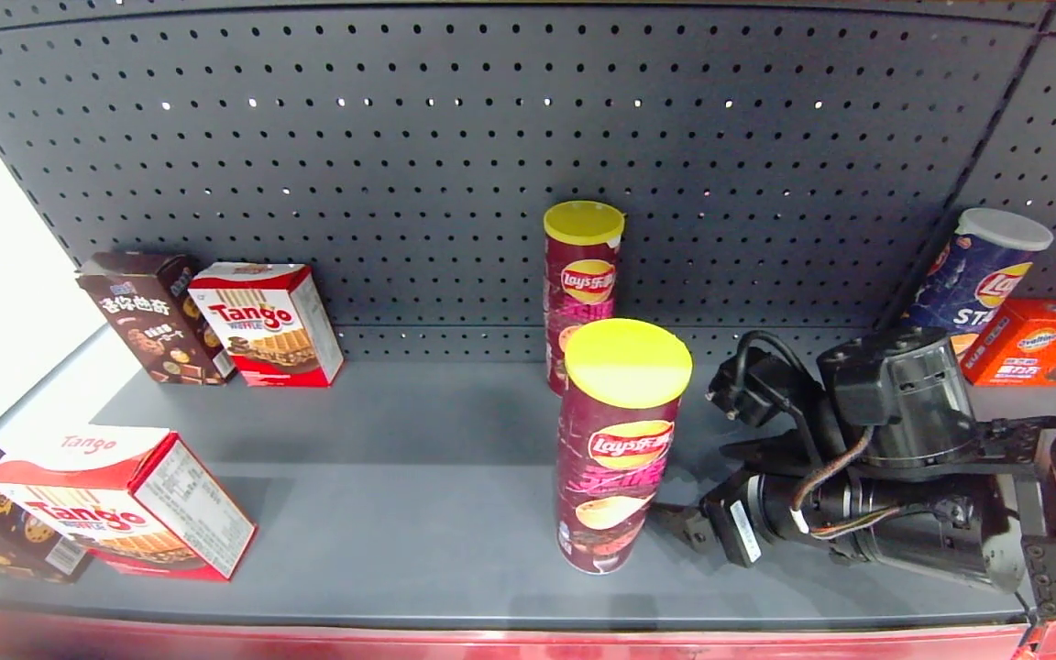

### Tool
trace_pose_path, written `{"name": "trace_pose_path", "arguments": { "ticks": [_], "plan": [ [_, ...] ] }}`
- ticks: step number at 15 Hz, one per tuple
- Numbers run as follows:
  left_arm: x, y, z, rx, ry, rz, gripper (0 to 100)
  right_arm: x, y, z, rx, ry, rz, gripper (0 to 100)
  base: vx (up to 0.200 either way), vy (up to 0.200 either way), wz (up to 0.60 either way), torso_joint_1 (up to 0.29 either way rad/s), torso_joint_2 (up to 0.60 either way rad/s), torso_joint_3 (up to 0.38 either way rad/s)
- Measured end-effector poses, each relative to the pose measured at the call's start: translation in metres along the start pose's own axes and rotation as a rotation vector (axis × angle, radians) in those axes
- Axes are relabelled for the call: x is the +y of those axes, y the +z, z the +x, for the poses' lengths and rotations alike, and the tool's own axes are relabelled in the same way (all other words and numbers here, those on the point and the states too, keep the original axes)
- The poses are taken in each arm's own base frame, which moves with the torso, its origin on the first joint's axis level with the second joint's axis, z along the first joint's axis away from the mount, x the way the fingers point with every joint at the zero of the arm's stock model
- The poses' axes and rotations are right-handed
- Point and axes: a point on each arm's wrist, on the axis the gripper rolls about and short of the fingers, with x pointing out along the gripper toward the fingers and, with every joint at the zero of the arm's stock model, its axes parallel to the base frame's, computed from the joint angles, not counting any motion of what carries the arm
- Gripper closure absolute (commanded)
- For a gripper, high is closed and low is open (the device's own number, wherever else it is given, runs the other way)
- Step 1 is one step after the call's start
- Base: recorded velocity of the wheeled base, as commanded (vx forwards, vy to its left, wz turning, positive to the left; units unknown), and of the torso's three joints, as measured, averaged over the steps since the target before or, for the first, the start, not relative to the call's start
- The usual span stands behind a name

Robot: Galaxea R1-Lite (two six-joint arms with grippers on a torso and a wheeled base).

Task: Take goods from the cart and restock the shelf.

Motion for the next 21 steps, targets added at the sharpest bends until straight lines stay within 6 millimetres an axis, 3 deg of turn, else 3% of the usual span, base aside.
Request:
{"name": "trace_pose_path", "arguments": {
  "ticks": [21],
  "plan": [
    [0.0,0.0,0.0,0.0,0.0,-0.001,0,0.0056,0.0053,0.0073,-0.005,0.014,-0.01,0,0.0,0.0,0.0,0.0,0.0,0.0]
  ]
}}
